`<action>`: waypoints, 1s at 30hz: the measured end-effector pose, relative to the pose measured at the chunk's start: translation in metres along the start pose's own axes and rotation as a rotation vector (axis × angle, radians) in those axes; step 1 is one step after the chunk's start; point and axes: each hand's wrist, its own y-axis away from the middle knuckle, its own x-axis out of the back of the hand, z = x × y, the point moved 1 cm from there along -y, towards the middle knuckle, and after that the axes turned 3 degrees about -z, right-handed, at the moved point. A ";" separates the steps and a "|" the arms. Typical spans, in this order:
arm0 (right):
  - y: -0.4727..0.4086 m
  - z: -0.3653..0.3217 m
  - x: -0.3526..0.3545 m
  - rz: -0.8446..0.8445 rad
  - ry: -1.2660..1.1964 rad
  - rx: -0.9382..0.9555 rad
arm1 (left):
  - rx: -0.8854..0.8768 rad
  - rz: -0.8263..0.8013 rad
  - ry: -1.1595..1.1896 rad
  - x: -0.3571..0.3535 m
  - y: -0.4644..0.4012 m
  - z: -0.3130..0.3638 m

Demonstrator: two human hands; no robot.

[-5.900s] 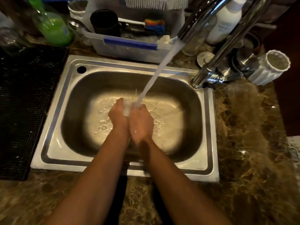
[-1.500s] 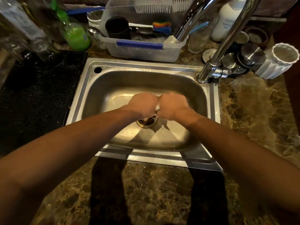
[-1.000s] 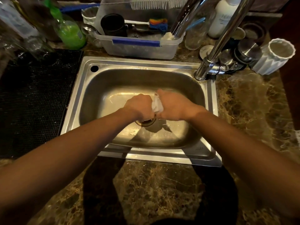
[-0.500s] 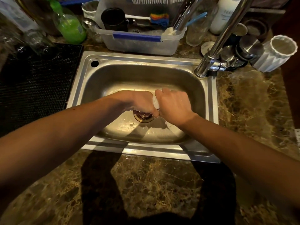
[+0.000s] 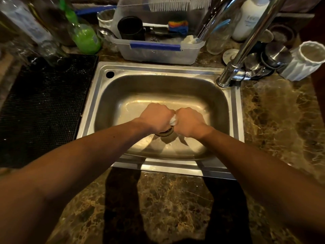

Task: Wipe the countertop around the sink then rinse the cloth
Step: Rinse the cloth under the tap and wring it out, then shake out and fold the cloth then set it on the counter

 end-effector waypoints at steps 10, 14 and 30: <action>0.027 0.017 0.039 0.015 -0.225 0.065 | 0.038 0.315 0.536 0.022 0.044 0.009; 0.075 0.021 0.082 0.052 -0.969 0.149 | 0.094 0.475 0.933 0.054 0.084 0.011; 0.148 -0.030 0.104 0.199 -0.805 0.181 | 0.366 0.753 1.440 0.096 0.155 -0.002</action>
